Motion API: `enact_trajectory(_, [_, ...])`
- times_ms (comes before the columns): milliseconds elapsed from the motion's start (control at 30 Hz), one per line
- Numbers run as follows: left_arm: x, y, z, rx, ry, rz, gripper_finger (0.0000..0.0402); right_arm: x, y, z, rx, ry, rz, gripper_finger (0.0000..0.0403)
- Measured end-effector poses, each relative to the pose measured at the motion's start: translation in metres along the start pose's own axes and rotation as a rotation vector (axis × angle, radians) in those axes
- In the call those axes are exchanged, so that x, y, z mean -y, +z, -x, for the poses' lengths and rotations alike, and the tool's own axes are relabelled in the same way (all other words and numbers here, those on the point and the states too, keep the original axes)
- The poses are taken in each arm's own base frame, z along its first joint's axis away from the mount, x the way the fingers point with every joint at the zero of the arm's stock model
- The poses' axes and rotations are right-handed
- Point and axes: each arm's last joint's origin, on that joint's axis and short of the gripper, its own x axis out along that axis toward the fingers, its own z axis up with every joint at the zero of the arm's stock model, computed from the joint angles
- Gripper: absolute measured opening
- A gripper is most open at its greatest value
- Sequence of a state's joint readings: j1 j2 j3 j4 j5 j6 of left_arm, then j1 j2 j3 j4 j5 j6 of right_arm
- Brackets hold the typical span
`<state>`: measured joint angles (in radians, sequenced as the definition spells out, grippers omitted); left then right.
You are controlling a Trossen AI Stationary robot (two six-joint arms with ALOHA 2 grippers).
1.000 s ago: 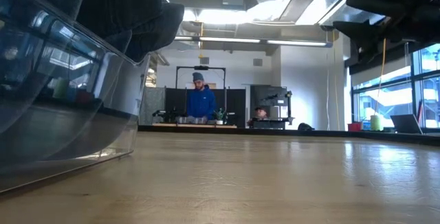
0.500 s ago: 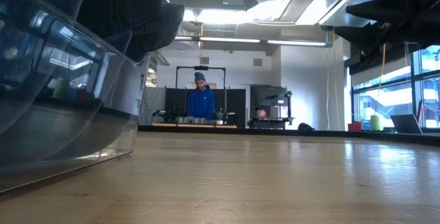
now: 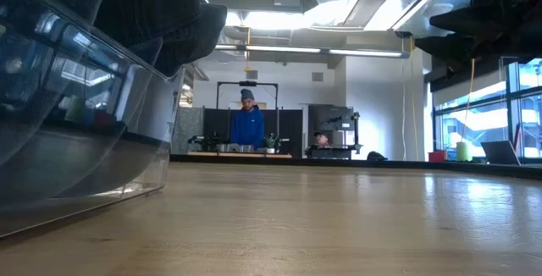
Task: Pick & Place hat
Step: Return to Home Position
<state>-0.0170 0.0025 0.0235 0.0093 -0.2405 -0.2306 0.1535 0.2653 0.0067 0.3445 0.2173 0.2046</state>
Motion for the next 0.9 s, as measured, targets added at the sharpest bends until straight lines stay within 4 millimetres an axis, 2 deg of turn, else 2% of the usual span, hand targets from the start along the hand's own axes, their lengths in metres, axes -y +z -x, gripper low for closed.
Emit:
enact_trajectory(467, [0.0,0.0,0.0,0.0,0.0,-0.009,0.0165,0.003,0.004,0.016,0.048,0.006,0.038,0.022])
enact_trajectory(900, [0.0,0.0,0.0,0.0,0.0,-0.009,0.0166,0.006,-0.002,0.017,-0.007,-0.072,0.106,0.022])
